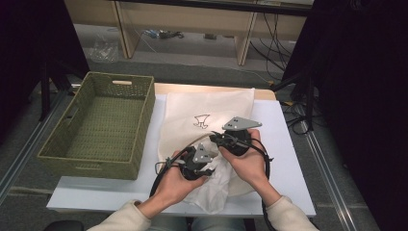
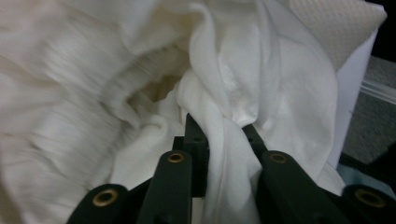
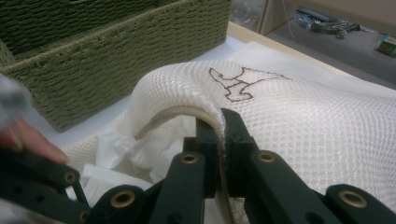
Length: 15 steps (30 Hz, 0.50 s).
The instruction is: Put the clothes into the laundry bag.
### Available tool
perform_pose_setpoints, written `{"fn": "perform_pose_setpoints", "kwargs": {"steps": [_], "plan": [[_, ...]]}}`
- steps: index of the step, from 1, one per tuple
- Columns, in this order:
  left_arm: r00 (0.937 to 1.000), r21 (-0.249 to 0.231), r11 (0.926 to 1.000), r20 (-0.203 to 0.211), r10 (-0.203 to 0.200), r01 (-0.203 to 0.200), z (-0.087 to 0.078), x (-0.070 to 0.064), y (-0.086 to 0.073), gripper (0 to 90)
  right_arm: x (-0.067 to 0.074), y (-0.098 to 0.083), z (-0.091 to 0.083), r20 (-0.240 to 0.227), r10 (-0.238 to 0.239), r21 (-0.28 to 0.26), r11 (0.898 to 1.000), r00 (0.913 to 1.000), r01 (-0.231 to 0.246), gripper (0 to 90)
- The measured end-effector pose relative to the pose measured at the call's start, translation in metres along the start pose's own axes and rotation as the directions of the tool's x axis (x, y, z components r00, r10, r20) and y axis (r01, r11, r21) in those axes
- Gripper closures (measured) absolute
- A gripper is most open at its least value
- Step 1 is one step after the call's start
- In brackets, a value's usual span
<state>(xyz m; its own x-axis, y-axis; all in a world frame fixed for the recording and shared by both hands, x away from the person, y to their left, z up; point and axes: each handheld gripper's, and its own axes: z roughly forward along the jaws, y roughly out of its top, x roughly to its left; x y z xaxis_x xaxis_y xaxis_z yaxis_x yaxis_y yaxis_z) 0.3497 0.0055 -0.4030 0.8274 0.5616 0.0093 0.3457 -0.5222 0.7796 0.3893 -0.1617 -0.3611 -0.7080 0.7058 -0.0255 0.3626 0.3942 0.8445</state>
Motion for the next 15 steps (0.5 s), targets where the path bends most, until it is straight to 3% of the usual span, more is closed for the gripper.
{"fn": "perform_pose_setpoints", "kwargs": {"steps": [3, 4, 7, 9, 10, 15], "plan": [[0.9969, -0.027, 0.9996, -0.078, 0.010, -0.012, -0.002, 0.012, 0.005, 82.7, 0.000, 0.000, 0.000, -0.010, 0.002, 0.001, 1.000, 0.9999, -0.002, 87.7], [0.9951, -0.008, 0.9998, -0.097, 0.020, -0.020, 0.000, 0.018, 0.006, 82.8, 0.000, 0.000, 0.000, 0.001, -0.002, -0.004, 1.000, 1.0000, 0.002, 87.8], [0.9950, -0.019, 0.9966, -0.058, -0.081, 0.080, 0.009, 0.030, 0.003, 82.6, 0.002, 0.000, 0.000, -0.004, 0.011, 0.009, 1.000, 0.9999, -0.011, 87.7], [0.9944, 0.020, 0.9943, -0.013, -0.105, 0.105, 0.008, 0.030, 0.004, 79.3, -0.002, 0.000, 0.000, 0.006, -0.012, 0.001, 1.000, 0.9999, 0.012, 87.6], [0.9939, 0.019, 0.9938, 0.004, -0.110, 0.110, 0.005, 0.029, 0.005, 77.0, -0.002, -0.001, 0.000, -0.006, 0.012, 0.012, 1.000, 0.9999, -0.012, 87.6], [0.9984, 0.017, 0.9984, 0.018, -0.054, 0.054, -0.005, 0.017, 0.004, 64.2, -0.004, -0.001, 0.001, -0.011, 0.004, 0.004, 1.000, 0.9999, -0.004, 87.6]]}}
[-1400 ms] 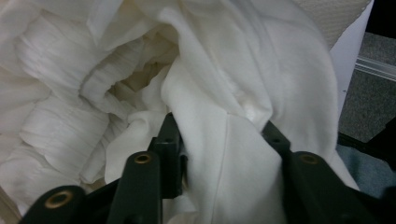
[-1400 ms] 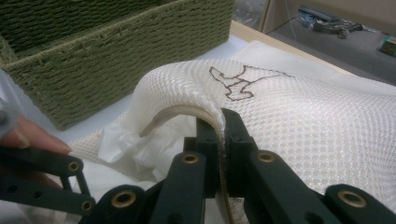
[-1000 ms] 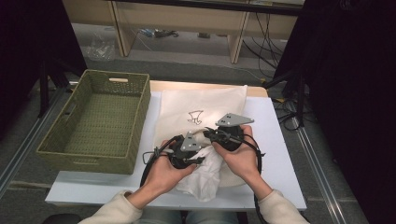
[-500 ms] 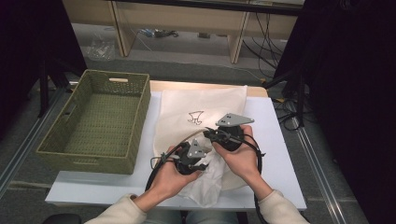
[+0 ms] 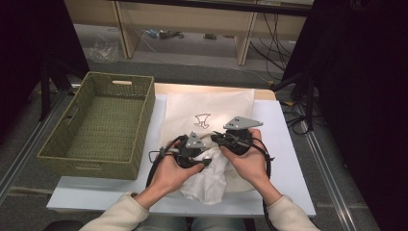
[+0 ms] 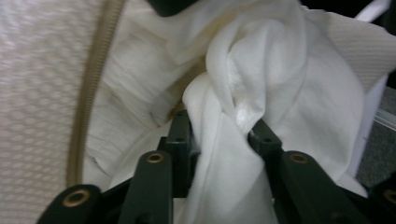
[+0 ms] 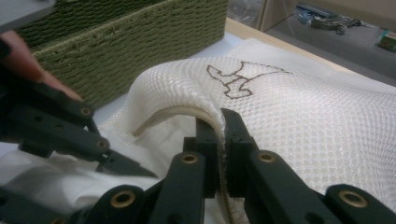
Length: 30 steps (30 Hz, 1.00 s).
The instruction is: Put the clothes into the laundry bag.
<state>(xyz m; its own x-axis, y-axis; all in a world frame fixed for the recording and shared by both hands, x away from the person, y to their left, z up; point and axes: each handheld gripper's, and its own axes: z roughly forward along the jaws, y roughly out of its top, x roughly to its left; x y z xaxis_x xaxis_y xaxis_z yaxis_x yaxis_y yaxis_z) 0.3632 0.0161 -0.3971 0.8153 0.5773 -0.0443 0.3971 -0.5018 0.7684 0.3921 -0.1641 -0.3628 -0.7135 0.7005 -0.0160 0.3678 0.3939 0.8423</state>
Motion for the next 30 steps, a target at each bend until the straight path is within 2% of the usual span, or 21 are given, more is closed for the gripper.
{"fn": "perform_pose_setpoints", "kwargs": {"steps": [1, 2, 4, 7, 8, 11, 13, 14, 16, 18, 19, 20, 21, 22, 24, 25, 26, 27, 28, 29, 30], "plan": [[0.9998, 0.006, 0.9998, 0.002, 0.018, -0.018, -0.001, -0.002, -0.001, 63.5, 0.001, 0.000, -0.001, 0.012, 0.005, 0.006, 1.000, 0.9999, -0.005, 87.6], [0.9998, 0.008, 0.9998, 0.009, 0.017, -0.017, -0.001, -0.003, -0.003, 64.0, 0.003, 0.000, -0.001, 0.004, 0.014, 0.006, 1.000, 0.9999, -0.014, 87.6], [0.9995, 0.010, 0.9996, -0.015, 0.026, -0.026, -0.002, 0.000, -0.005, 67.8, 0.003, 0.001, -0.001, 0.008, 0.008, 0.008, 1.000, 0.9999, -0.008, 87.6], [0.9994, -0.031, 0.9994, -0.031, -0.014, 0.013, -0.005, 0.004, -0.004, 72.7, 0.004, 0.001, -0.001, 0.009, 0.012, 0.013, 1.000, 0.9999, -0.012, 87.5], [0.9992, -0.045, 0.9989, -0.037, -0.016, 0.014, -0.006, 0.004, -0.002, 74.4, 0.003, 0.001, -0.001, 0.011, 0.005, 0.008, 1.000, 0.9999, -0.005, 87.5], [0.9952, -0.080, 0.9968, -0.098, 0.004, -0.012, -0.010, 0.005, 0.002, 79.8, 0.001, 0.001, 0.000, 0.013, -0.003, 0.000, 1.000, 0.9999, 0.003, 87.5], [0.9892, -0.084, 0.9960, -0.145, 0.020, -0.032, -0.007, 0.011, 0.005, 83.1, 0.002, 0.000, -0.001, 0.013, 0.003, 0.001, 1.000, 0.9999, -0.003, 87.6], [0.9909, -0.074, 0.9972, -0.135, 0.002, -0.012, -0.003, 0.013, 0.005, 83.8, 0.002, 0.000, 0.000, 0.012, 0.000, -0.005, 1.000, 0.9999, 0.000, 87.7], [0.9880, -0.070, 0.9975, -0.153, -0.023, 0.013, 0.004, 0.019, 0.004, 84.6, 0.003, 0.001, -0.002, 0.019, 0.009, 0.002, 1.000, 0.9998, -0.009, 87.8], [0.9822, -0.070, 0.9975, -0.188, -0.007, -0.006, 0.006, 0.027, 0.004, 84.8, 0.002, 0.001, -0.002, 0.024, -0.004, -0.004, 1.000, 0.9997, 0.004, 87.9], [0.9825, -0.076, 0.9970, -0.184, -0.028, 0.015, 0.007, 0.028, 0.004, 84.7, 0.003, 0.001, -0.003, 0.017, 0.009, 0.004, 1.000, 0.9998, -0.009, 87.9], [0.9835, -0.085, 0.9958, -0.174, -0.050, 0.035, 0.005, 0.028, 0.005, 84.7, 0.002, 0.001, -0.003, 0.015, -0.003, 0.001, 1.000, 0.9999, 0.003, 87.9], [0.9845, -0.092, 0.9951, -0.167, -0.053, 0.037, 0.002, 0.028, 0.006, 84.5, 0.003, 0.001, -0.004, 0.020, 0.019, 0.008, 1.000, 0.9996, -0.020, 87.9], [0.9856, -0.101, 0.9938, -0.158, -0.060, 0.045, -0.001, 0.028, 0.007, 84.5, 0.001, 0.001, -0.003, 0.020, 0.003, 0.002, 1.000, 0.9998, -0.003, 87.9], [0.9879, -0.118, 0.9923, -0.145, -0.056, 0.039, -0.007, 0.026, 0.010, 84.5, 0.001, 0.001, -0.004, 0.018, 0.029, 0.011, 1.000, 0.9994, -0.029, 87.9], [0.9874, -0.122, 0.9918, -0.148, -0.057, 0.039, -0.009, 0.026, 0.011, 84.5, -0.001, 0.001, -0.003, 0.018, 0.004, 0.002, 1.000, 0.9998, -0.004, 87.9], [0.9862, -0.115, 0.9930, -0.159, -0.045, 0.027, -0.011, 0.026, 0.012, 84.5, -0.001, 0.001, -0.003, 0.019, 0.005, 0.002, 1.000, 0.9998, -0.005, 87.9], [0.9843, -0.140, 0.9898, -0.168, -0.052, 0.028, -0.011, 0.026, 0.012, 84.5, -0.001, 0.001, -0.003, 0.018, 0.007, 0.001, 1.000, 0.9998, -0.007, 87.9], [0.9796, -0.145, 0.9892, -0.196, -0.047, 0.018, -0.011, 0.024, 0.012, 84.5, 0.000, 0.001, -0.003, 0.016, 0.003, -0.006, 1.000, 0.9999, -0.003, 87.8], [0.9769, -0.136, 0.9906, -0.213, -0.016, -0.014, -0.010, 0.024, 0.011, 84.6, 0.001, 0.002, -0.003, 0.014, 0.011, -0.004, 1.000, 0.9998, -0.011, 87.8], [0.9791, -0.129, 0.9917, -0.203, -0.019, -0.008, -0.008, 0.023, 0.011, 84.5, 0.001, 0.002, -0.003, 0.016, 0.009, -0.004, 1.000, 0.9998, -0.008, 87.8]]}}
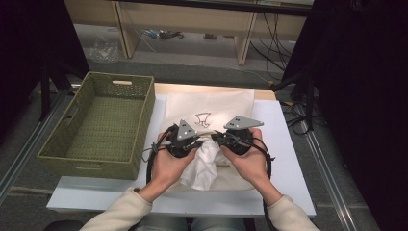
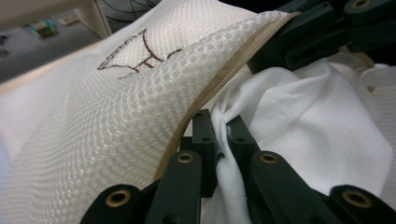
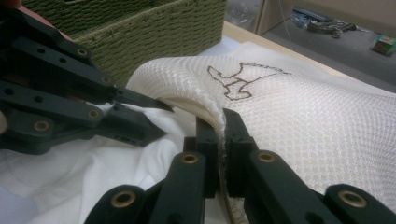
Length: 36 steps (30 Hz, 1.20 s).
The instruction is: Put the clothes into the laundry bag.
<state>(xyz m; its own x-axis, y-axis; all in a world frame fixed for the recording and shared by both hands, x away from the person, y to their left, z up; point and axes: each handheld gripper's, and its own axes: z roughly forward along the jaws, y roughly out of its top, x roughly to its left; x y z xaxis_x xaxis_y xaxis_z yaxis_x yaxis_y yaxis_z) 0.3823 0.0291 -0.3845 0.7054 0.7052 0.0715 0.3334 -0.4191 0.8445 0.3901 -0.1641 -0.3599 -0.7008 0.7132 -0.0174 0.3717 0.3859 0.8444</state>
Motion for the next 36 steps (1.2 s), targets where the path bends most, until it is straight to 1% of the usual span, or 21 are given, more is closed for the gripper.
{"fn": "perform_pose_setpoints", "kwargs": {"steps": [2, 3, 4, 5, 6, 9, 11, 12, 14, 18, 19, 21, 22, 23, 25, 27, 29, 30, 31, 34, 36], "plan": [[1.0000, 0.028, 0.9996, 0.008, 0.002, -0.002, 0.005, 0.003, -0.001, 84.3, 0.002, 0.000, -0.001, 0.008, 0.006, 0.010, 1.000, 1.0000, -0.006, 87.8], [0.9999, 0.061, 0.9981, 0.007, 0.010, -0.010, 0.011, 0.006, -0.003, 82.9, 0.003, -0.001, 0.000, 0.005, 0.011, 0.014, 1.000, 0.9999, -0.011, 87.8], [0.9998, 0.078, 0.9970, 0.017, -0.009, 0.008, 0.016, 0.008, -0.007, 82.3, 0.002, -0.001, 0.000, 0.004, 0.000, 0.016, 1.000, 1.0000, 0.000, 87.8], [0.9996, 0.098, 0.9950, -0.019, 0.021, -0.019, 0.023, 0.008, -0.011, 81.7, 0.004, -0.001, 0.001, -0.007, 0.027, 0.026, 0.999, 0.9996, -0.027, 87.9], [0.9982, 0.134, 0.9899, -0.032, 0.049, -0.045, 0.030, 0.007, -0.017, 80.4, 0.003, -0.002, 0.003, -0.003, -0.004, 0.018, 1.000, 1.0000, 0.005, 87.8], [0.9982, 0.157, 0.9860, -0.013, 0.059, -0.056, 0.045, 0.003, -0.031, 77.3, 0.004, -0.004, 0.006, -0.010, -0.004, 0.034, 0.999, 0.9999, 0.005, 87.9], [0.9995, 0.151, 0.9882, -0.011, 0.029, -0.027, 0.048, 0.001, -0.034, 73.2, 0.004, -0.005, 0.007, -0.014, -0.004, 0.042, 0.999, 0.9999, 0.005, 87.9], [0.9989, 0.161, 0.9860, -0.007, 0.047, -0.045, 0.046, 0.002, -0.033, 70.1, 0.005, -0.006, 0.008, -0.012, 0.011, 0.048, 0.999, 0.9999, -0.011, 87.9], [0.9988, 0.155, 0.9868, -0.006, 0.049, -0.047, 0.042, 0.004, -0.032, 58.7, 0.004, -0.006, 0.009, -0.017, -0.008, 0.045, 0.999, 0.9998, 0.009, 87.8], [0.9995, 0.116, 0.9931, 0.029, 0.014, -0.017, 0.028, 0.007, -0.034, 45.6, 0.006, -0.006, 0.009, -0.014, -0.003, 0.046, 0.999, 0.9999, 0.003, 87.7], [0.9995, 0.112, 0.9935, 0.026, 0.020, -0.023, 0.023, 0.006, -0.035, 43.5, 0.006, -0.005, 0.009, -0.016, 0.000, 0.047, 0.999, 0.9999, 0.001, 87.7], [0.9980, 0.127, 0.9912, 0.054, 0.031, -0.038, 0.014, 0.005, -0.037, 40.3, 0.006, -0.005, 0.009, -0.016, -0.002, 0.048, 0.999, 0.9999, 0.003, 87.7], [0.9986, 0.118, 0.9928, 0.051, 0.016, -0.022, 0.011, 0.003, -0.037, 38.4, 0.005, -0.005, 0.009, -0.008, -0.013, 0.043, 0.999, 0.9999, 0.013, 87.7], [0.9982, 0.125, 0.9914, 0.052, 0.030, -0.036, 0.007, 0.002, -0.036, 37.2, 0.005, -0.005, 0.009, -0.010, -0.007, 0.045, 0.999, 0.9999, 0.008, 87.7], [0.9983, 0.111, 0.9932, 0.049, 0.031, -0.036, 0.000, -0.001, -0.034, 35.5, 0.005, -0.005, 0.008, -0.015, -0.001, 0.044, 0.999, 0.9999, 0.001, 87.7], [0.9982, 0.099, 0.9947, 0.055, 0.025, -0.030, -0.005, -0.006, -0.031, 33.4, 0.004, -0.005, 0.008, -0.011, -0.013, 0.036, 0.999, 0.9998, 0.014, 87.7], [0.9974, 0.091, 0.9946, 0.056, 0.045, -0.050, -0.011, -0.010, -0.027, 31.9, 0.005, -0.005, 0.008, -0.016, -0.001, 0.028, 1.000, 0.9999, 0.002, 87.7], [0.9980, 0.086, 0.9956, 0.055, 0.032, -0.037, -0.013, -0.013, -0.025, 31.5, 0.004, -0.005, 0.008, -0.022, -0.006, 0.031, 0.999, 0.9997, 0.007, 87.7], [0.9971, 0.085, 0.9958, 0.070, 0.028, -0.034, -0.016, -0.016, -0.023, 31.4, 0.004, -0.005, 0.007, -0.015, -0.007, 0.036, 0.999, 0.9999, 0.007, 87.7], [0.9932, 0.069, 0.9962, 0.107, 0.045, -0.053, -0.023, -0.025, -0.017, 30.2, 0.006, -0.005, 0.007, -0.014, 0.020, 0.042, 0.999, 0.9997, -0.019, 87.7], [0.9916, 0.064, 0.9947, 0.107, 0.073, -0.080, -0.026, -0.032, -0.014, 29.0, 0.004, -0.005, 0.008, -0.008, -0.014, 0.029, 0.999, 0.9999, 0.014, 87.7]]}}
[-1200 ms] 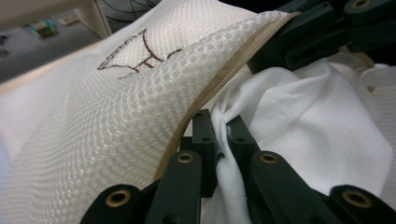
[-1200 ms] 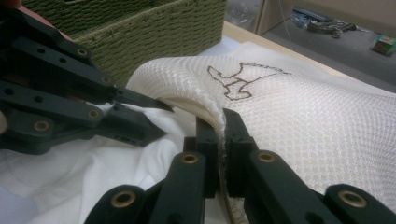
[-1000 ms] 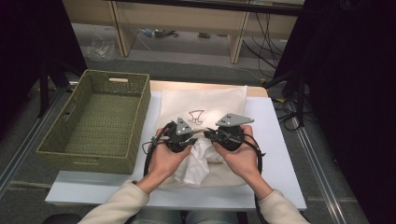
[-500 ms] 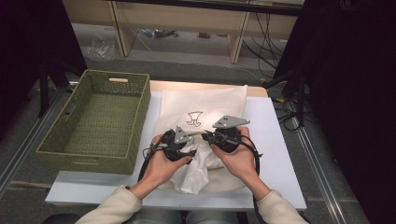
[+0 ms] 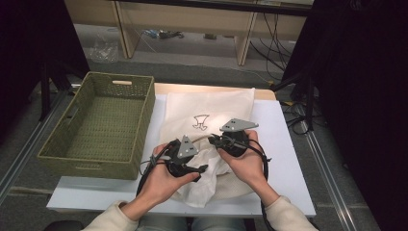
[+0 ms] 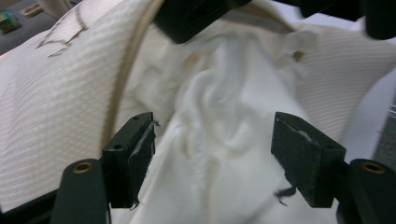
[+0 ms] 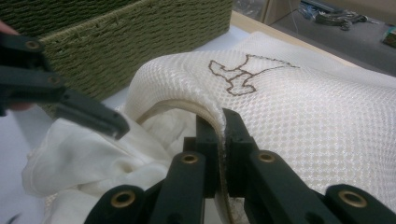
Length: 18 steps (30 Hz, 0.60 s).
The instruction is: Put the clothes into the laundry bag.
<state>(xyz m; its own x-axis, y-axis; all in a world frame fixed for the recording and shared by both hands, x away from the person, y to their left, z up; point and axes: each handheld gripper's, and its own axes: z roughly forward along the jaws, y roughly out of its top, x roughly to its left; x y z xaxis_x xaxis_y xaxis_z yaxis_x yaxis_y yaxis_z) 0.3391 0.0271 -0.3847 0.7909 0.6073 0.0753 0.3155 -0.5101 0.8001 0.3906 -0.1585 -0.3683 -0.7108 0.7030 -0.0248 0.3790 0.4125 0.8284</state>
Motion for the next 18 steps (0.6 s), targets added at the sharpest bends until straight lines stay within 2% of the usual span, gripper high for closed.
{"fn": "perform_pose_setpoints", "kwargs": {"steps": [1, 2, 3, 4, 6, 7, 8, 10, 11, 12, 13, 14, 16, 17, 18], "plan": [[0.9998, 0.003, 1.0000, 0.021, -0.007, 0.007, 0.001, -0.005, 0.000, 28.4, 0.000, 0.000, 0.000, -0.004, 0.007, 0.005, 1.000, 1.0000, -0.007, 87.7], [0.9993, 0.012, 0.9998, 0.035, 0.014, -0.015, 0.002, -0.007, 0.001, 27.7, 0.000, 0.000, 0.000, -0.001, 0.000, 0.003, 1.000, 1.0000, 0.000, 87.7], [0.9988, 0.025, 0.9997, 0.049, 0.001, -0.002, 0.004, -0.012, 0.000, 26.5, 0.000, 0.000, 0.000, 0.001, 0.000, 0.003, 1.000, 1.0000, 0.000, 87.7], [0.9979, 0.043, 0.9990, 0.063, 0.012, -0.015, 0.009, -0.015, -0.002, 25.5, 0.001, 0.000, 0.000, -0.010, 0.013, 0.008, 1.000, 0.9999, -0.013, 87.7], [0.9981, 0.084, 0.9957, 0.051, 0.035, -0.039, 0.023, -0.018, -0.009, 24.9, 0.002, 0.000, 0.000, -0.013, 0.013, 0.008, 1.000, 0.9998, -0.013, 87.7], [0.9985, 0.101, 0.9942, 0.045, 0.031, -0.036, 0.030, -0.018, -0.013, 25.3, 0.002, 0.000, -0.001, 0.003, 0.007, 0.012, 1.000, 1.0000, -0.007, 87.7], [0.9988, 0.114, 0.9927, 0.037, 0.034, -0.038, 0.037, -0.017, -0.016, 27.1, 0.002, 0.000, 0.000, -0.005, 0.011, 0.013, 1.000, 0.9999, -0.011, 87.7], [0.9990, 0.117, 0.9922, 0.015, 0.043, -0.044, 0.047, -0.011, -0.020, 38.4, 0.002, 0.000, 0.000, -0.005, 0.011, 0.017, 1.000, 0.9999, -0.011, 87.7], [0.9988, 0.111, 0.9926, 0.004, 0.049, -0.049, 0.049, -0.008, -0.019, 47.0, 0.003, -0.001, 0.000, -0.005, 0.027, 0.020, 0.999, 0.9996, -0.027, 87.7], [0.9990, 0.109, 0.9931, -0.002, 0.045, -0.045, 0.048, -0.004, -0.017, 58.2, 0.003, -0.001, 0.000, -0.002, 0.017, 0.020, 1.000, 0.9999, -0.017, 87.7], [0.9998, 0.095, 0.9953, -0.001, 0.019, -0.019, 0.045, -0.001, -0.014, 69.3, 0.003, -0.001, 0.000, -0.003, 0.025, 0.022, 0.999, 0.9997, -0.024, 87.7], [1.0000, 0.073, 0.9973, 0.000, 0.003, -0.003, 0.041, 0.001, -0.010, 74.7, 0.001, 0.000, 0.000, -0.006, 0.010, 0.013, 1.000, 0.9999, -0.010, 87.7], [0.9998, 0.023, 0.9995, 0.001, -0.020, 0.020, 0.030, 0.003, 0.001, 79.8, 0.000, 0.000, 0.000, -0.009, 0.008, 0.008, 1.000, 0.9999, -0.008, 87.7], [0.9997, -0.002, 0.9998, -0.016, -0.019, 0.019, 0.024, 0.004, 0.007, 81.0, 0.001, -0.001, -0.001, 0.002, 0.017, 0.014, 1.000, 0.9999, -0.017, 87.7], [0.9992, -0.023, 0.9997, -0.039, 0.007, -0.008, 0.020, 0.006, 0.013, 82.2, 0.001, -0.001, -0.001, -0.001, 0.022, 0.013, 1.000, 0.9998, -0.022, 87.7]]}}
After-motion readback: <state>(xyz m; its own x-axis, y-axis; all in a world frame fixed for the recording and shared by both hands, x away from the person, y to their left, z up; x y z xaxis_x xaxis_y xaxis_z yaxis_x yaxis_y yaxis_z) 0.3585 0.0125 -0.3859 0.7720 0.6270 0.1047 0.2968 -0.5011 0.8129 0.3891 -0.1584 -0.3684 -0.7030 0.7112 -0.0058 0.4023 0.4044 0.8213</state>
